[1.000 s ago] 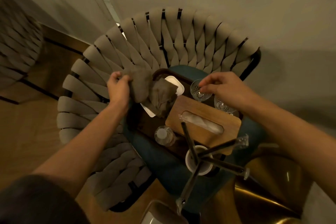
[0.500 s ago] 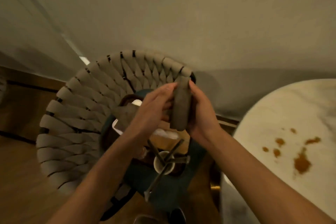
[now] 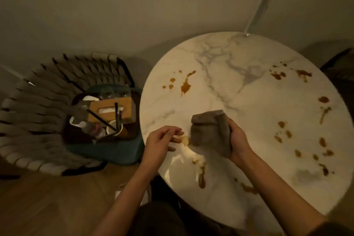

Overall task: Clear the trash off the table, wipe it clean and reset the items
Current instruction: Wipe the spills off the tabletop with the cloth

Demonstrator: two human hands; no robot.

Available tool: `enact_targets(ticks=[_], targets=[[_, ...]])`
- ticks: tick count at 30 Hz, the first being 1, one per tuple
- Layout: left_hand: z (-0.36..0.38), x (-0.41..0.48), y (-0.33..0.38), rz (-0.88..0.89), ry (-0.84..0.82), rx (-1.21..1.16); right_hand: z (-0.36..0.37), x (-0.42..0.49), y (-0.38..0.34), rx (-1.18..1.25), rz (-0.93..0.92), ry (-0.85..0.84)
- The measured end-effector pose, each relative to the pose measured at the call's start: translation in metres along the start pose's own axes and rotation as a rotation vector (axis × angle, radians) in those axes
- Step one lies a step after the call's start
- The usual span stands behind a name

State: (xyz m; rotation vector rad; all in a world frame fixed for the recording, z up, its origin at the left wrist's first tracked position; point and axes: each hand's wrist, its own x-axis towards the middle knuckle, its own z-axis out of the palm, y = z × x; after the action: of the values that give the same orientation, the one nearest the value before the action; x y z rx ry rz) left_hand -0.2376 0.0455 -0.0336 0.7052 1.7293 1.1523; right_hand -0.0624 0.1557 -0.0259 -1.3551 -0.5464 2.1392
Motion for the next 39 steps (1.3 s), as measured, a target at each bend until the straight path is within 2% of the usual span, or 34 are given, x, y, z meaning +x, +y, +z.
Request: enact_targets(ticks=[3, 6, 8, 11, 13, 16, 18, 23, 27, 30, 35, 36, 39], targets=[[0.034, -0.031, -0.031, 0.028, 0.070, 0.102, -0.068, -0.038, -0.002, -0.471, -0.245, 0.131], [0.066, -0.054, -0.051, 0.089, 0.096, 0.232, -0.114, -0.057, 0.015, -0.859, -0.480, 0.085], [0.081, -0.068, -0.059, 0.113, 0.095, 0.304, -0.136, -0.059, 0.041, -1.097, -0.521, 0.042], [0.095, -0.080, -0.072, 0.179, 0.045, 0.456, -0.162, -0.060, 0.094, -1.567, -0.438, -0.072], [0.089, -0.076, -0.080, 0.223, 0.077, 0.567, -0.169, -0.062, 0.121, -1.783, -0.455, -0.087], [0.064, -0.057, -0.094, 0.233, 0.220, 0.755, -0.174, -0.066, 0.131, -1.777, -0.581, 0.007], [0.046, -0.042, -0.103, 0.147, 0.308, 0.876, -0.179, -0.054, 0.128, -1.760, -0.606, 0.095], [0.036, -0.009, -0.118, -0.039, 0.315, 0.883, -0.169, -0.023, 0.136, -1.856, -0.625, 0.217], [0.036, -0.002, -0.130, 0.009, 0.347, 0.895, -0.143, -0.041, 0.183, -1.882, -0.690, 0.116], [0.037, 0.002, -0.137, 0.051, 0.416, 0.912, -0.161, -0.048, 0.183, -1.883, -0.744, 0.061], [0.036, 0.010, -0.145, 0.083, 0.432, 0.904, -0.149, -0.028, 0.171, -1.831, -0.672, 0.375], [0.035, 0.010, -0.146, 0.090, 0.440, 0.903, -0.142, -0.029, 0.177, -1.830, -0.666, 0.363], [0.032, 0.008, -0.149, 0.100, 0.452, 0.896, -0.156, -0.055, 0.190, -1.883, -0.698, 0.124]])
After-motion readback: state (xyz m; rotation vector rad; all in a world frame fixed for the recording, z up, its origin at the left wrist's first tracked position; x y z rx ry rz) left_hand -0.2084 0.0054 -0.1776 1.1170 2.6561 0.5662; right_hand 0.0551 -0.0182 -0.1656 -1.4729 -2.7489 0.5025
